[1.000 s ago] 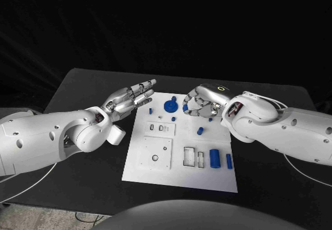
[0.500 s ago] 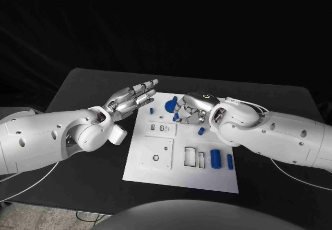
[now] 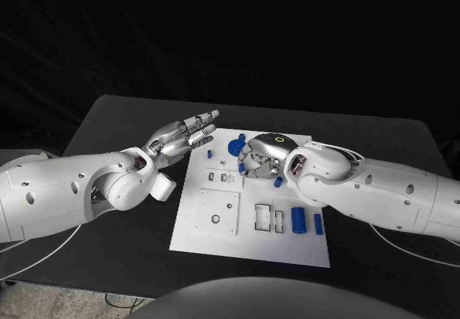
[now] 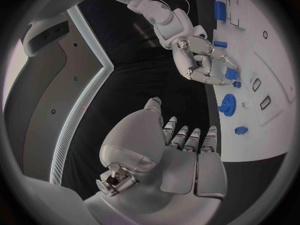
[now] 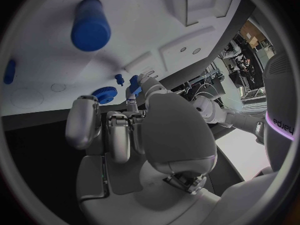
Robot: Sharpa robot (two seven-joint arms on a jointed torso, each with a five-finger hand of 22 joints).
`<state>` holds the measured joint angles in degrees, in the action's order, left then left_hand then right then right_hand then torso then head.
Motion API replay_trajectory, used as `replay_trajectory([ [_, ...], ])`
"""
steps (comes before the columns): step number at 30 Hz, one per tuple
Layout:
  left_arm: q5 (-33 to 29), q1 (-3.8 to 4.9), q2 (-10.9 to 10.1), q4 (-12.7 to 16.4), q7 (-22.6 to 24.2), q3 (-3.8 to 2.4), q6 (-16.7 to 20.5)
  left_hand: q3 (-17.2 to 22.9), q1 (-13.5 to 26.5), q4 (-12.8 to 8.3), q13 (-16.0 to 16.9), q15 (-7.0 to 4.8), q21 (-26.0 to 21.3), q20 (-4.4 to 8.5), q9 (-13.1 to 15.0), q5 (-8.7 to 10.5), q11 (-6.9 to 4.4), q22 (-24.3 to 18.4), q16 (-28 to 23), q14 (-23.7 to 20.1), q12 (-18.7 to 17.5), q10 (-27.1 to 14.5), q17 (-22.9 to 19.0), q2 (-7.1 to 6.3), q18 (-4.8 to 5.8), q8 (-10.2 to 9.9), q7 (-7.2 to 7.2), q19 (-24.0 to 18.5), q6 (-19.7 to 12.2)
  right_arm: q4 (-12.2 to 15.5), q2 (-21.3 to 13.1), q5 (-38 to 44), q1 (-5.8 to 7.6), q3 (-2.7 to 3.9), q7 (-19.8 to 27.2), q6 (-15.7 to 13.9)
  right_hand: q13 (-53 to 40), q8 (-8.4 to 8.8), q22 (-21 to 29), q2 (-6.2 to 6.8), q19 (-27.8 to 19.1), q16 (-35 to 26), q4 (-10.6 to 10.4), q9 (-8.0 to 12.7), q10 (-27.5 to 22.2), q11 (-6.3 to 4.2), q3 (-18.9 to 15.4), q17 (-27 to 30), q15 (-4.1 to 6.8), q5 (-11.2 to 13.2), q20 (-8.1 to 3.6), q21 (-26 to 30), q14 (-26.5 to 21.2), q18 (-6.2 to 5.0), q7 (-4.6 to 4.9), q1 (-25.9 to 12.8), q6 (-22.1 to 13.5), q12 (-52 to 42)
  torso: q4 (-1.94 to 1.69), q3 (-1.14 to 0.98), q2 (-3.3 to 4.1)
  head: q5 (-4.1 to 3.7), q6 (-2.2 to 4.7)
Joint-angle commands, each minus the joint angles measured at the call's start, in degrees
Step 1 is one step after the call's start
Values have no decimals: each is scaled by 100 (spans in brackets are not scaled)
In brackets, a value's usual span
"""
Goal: Assemble the parts on the task board
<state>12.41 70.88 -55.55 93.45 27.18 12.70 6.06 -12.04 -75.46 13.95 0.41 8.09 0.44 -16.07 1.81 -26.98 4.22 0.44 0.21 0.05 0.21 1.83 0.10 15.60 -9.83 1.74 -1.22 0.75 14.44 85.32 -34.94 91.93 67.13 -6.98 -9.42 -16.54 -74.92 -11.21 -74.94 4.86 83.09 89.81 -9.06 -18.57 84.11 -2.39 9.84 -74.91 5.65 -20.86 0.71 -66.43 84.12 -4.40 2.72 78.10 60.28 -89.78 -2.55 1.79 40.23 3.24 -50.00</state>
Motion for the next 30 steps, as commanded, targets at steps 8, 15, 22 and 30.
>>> replay_trajectory([
  [8, -4, 0, 28, -9, 29, -2, -108, 7, -71, -46, 10, 23, 30, -36, 5, -26, 49, 7, -17, 3, 28, 9, -6, 8, -52, 15, 4, 22, -27, -48, 98, 68, -58, 3, -70, 136, -1508, -22, -913, -35, -5, 19, 36, -161, 589, -10, -9, -1509, 13, -26, -9, 29, 588, -7, -13, 0, -29, -22, -3, -1, -2, -11, 0],
  [15, -4, 0, 60, -33, 25, -2, -134, 10, -74, -50, 9, 25, 30, -36, 5, -30, 48, 7, -17, 3, 27, 8, -6, 10, -52, 15, 3, 22, -27, -98, 151, 68, -70, 3, -116, 175, -1508, -7, -930, -41, 17, 19, 42, -168, 589, -3, -6, -1509, 7, -22, -5, -41, 588, 6, -2, -19, -54, -22, -6, 0, 0, -15, 0],
  [22, -3, 0, 79, -53, 26, -2, -144, 14, -78, -55, 9, 26, 31, -37, 6, -36, 48, 7, -16, 4, 27, 7, -6, 13, -52, 17, -1, 23, -19, -119, 175, 107, -94, 3, -169, 212, -1508, 85, -931, -37, 23, 19, 74, -170, 589, 23, 3, -1509, -15, -12, 11, -39, 588, 6, 33, -66, -214, -22, 1, 0, -1, -17, 0],
  [30, -3, -2, 86, -75, 21, -2, -158, 14, -78, -55, 9, 26, 31, -37, 6, -36, 48, 7, -16, 4, 27, 7, -6, 13, -52, 17, -1, 23, -19, -125, 183, 130, -105, 3, -183, 233, -1508, 277, -926, -22, 20, 19, 123, -142, 589, 59, 22, -1509, -43, 99, 40, -24, 588, 3, 71, -131, -545, -22, -2, -1, -1, -18, 0],
])
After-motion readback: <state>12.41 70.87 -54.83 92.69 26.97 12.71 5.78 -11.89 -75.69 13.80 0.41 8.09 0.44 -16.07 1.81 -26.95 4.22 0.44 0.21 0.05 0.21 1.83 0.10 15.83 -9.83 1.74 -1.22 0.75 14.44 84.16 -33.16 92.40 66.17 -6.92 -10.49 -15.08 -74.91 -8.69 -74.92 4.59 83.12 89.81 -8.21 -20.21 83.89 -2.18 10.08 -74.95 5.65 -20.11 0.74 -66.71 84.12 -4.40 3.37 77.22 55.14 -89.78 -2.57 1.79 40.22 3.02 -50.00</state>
